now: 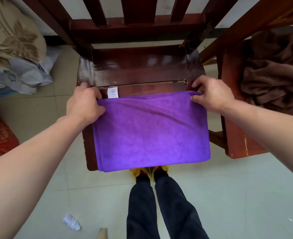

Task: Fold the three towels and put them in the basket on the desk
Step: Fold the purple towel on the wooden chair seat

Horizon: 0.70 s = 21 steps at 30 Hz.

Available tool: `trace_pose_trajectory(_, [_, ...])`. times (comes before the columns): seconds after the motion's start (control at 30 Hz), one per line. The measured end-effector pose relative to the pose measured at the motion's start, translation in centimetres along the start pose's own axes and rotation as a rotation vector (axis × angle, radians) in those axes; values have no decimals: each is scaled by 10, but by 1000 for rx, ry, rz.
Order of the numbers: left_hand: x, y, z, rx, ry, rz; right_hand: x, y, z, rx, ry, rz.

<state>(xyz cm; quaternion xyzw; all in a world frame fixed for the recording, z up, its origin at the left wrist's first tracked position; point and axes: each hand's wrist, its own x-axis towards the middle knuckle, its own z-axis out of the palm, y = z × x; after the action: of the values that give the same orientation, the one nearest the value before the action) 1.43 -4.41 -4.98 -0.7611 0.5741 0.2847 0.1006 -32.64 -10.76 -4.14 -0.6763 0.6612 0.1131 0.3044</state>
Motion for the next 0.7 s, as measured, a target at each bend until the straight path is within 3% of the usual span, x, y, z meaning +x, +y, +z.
trace_pose_trajectory(0.1, [4, 4, -6, 29, -63, -14, 6, 1, -5, 44, -68, 80])
trace_pose_trajectory(0.27, [7, 4, -41, -338, -27, -62, 4, 0, -30, 459, 125, 137])
trace_pose_trajectory(0.4, [6, 10, -88, -517, 92, -76, 4, -21, -69, 527, 243, 73])
trace_pose_trajectory(0.7, [-14, 20, -171, -193, 351, 150, -16, -51, -142, 266, 374, -60])
